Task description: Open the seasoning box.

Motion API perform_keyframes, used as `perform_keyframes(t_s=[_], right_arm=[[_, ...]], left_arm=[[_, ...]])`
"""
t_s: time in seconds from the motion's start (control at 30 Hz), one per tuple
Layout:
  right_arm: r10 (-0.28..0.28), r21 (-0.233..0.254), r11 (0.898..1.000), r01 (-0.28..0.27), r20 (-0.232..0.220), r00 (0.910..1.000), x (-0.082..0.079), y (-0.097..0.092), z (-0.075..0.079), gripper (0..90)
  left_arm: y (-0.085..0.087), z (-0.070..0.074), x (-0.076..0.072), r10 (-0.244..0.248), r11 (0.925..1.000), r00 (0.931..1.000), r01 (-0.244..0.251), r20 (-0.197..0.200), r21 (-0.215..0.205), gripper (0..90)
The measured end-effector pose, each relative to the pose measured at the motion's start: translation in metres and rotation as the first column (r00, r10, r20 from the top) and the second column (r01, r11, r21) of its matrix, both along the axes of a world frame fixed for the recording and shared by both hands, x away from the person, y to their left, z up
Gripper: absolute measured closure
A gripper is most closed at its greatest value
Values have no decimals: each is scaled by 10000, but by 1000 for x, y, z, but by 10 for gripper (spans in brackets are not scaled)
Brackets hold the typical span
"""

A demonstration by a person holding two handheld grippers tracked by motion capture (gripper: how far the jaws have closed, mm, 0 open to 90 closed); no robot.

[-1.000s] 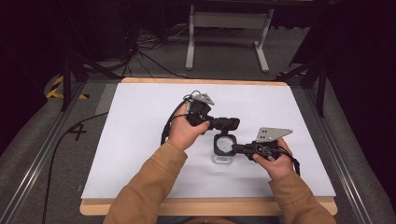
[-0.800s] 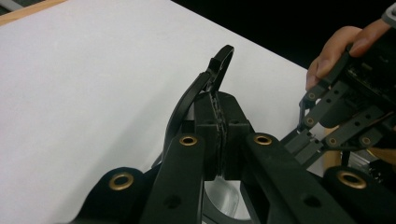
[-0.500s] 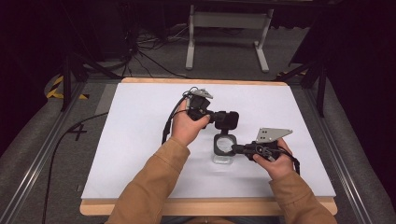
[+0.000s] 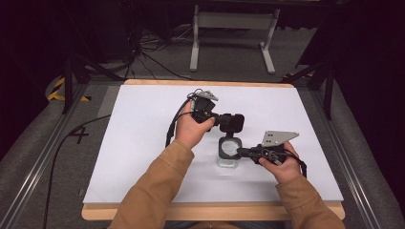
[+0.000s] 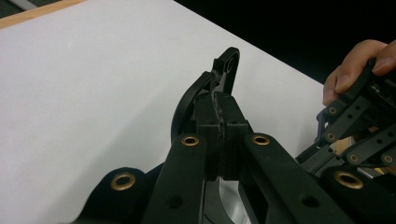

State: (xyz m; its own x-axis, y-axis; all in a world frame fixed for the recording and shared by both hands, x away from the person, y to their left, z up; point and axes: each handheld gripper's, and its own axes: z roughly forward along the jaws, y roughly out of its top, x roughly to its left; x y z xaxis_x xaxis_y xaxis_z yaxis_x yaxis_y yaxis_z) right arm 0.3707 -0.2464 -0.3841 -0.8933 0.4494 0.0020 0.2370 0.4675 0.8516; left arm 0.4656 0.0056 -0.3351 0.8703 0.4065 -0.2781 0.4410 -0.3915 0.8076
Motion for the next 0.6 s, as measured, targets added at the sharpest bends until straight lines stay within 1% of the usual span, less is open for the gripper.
perform_keyframes(t_s=[0.1,0.13,0.17,0.2,0.23,0.3,0.33,0.4,0.43,0.47,0.5,0.57,0.6], right_arm=[[-28,-85,10000,28,-40,10000,0,1,1,897],[-44,-94,9999,44,-73,10000,0,1,1,892],[-13,-97,10000,12,-80,10000,0,1,2,858],[32,-26,10000,-33,-249,9997,0,1,2,828],[130,25,9999,-129,-222,9997,1,2,4,824],[97,-7,10000,-97,-119,9999,2,2,9,811],[97,-7,10000,-97,-119,9999,2,2,9,811],[36,-29,10000,-36,-20,10000,5,0,16,779],[34,-179,9998,-35,-39,10000,7,-3,20,759],[54,-214,9998,-56,-72,10000,9,-7,24,750],[22,-198,9998,-24,-115,9999,11,-10,27,742],[-2,-170,9999,-2,-251,9997,16,-20,33,728],[-161,-145,9998,159,-167,9997,20,-28,38,717]], left_arm=[[2,5,-5,-73,10000,9998,73,157,28,871],[3,7,-7,-126,9999,9997,126,201,-21,866],[4,9,-10,-146,9999,9997,146,211,-16,858],[6,12,-14,-228,9997,9992,228,327,6,845],[8,14,-16,-307,9995,9988,306,369,21,834],[13,19,-23,-419,9991,9977,419,525,9,816],[13,19,-23,-419,9991,9977,419,525,9,809],[23,24,-32,-464,9989,9966,458,679,100,802],[27,26,-36,-382,9993,9963,379,770,54,794],[30,27,-39,-370,9993,9964,365,766,84,785],[35,29,-43,-338,9994,9957,329,864,117,777],[45,32,-50,-241,9996,9951,227,956,157,763],[55,35,-57,-89,9998,9944,70,1051,186,752]])
